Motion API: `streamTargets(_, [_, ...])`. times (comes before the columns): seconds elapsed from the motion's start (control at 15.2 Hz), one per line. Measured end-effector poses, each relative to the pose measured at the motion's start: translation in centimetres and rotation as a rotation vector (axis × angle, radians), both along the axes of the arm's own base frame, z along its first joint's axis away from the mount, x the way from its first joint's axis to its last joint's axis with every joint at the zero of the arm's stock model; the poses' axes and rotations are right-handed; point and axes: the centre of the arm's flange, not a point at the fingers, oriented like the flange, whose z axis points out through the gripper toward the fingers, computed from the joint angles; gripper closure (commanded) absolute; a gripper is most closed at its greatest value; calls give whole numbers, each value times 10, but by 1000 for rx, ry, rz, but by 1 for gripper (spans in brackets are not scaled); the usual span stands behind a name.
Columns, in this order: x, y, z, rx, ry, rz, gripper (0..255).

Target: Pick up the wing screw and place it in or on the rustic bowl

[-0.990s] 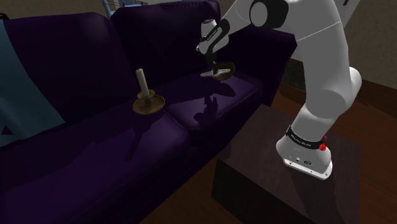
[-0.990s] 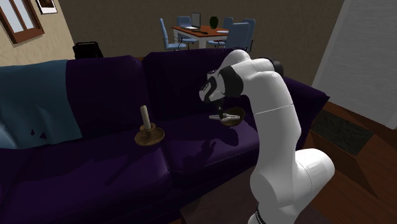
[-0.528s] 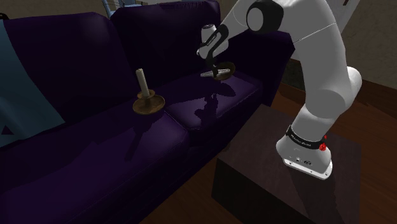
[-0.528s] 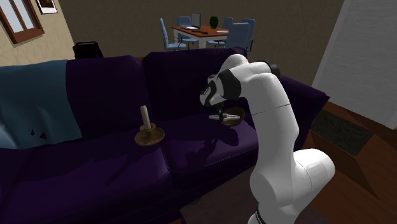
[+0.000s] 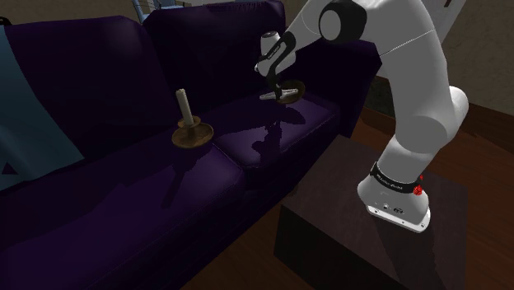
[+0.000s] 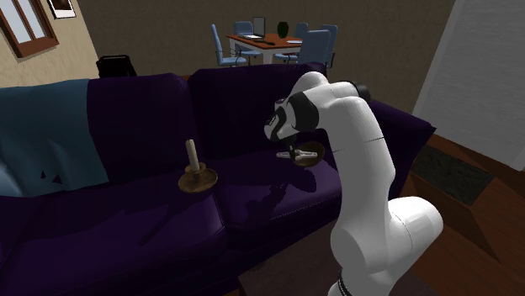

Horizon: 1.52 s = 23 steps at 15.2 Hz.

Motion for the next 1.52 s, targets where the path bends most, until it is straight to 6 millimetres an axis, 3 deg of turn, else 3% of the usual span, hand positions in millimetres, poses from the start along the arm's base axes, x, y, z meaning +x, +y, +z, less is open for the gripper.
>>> streamTargets(0.59, [0, 0, 5, 0, 0, 0, 255])
streamTargets(1.52, [0, 1, 79, 0, 0, 0, 255])
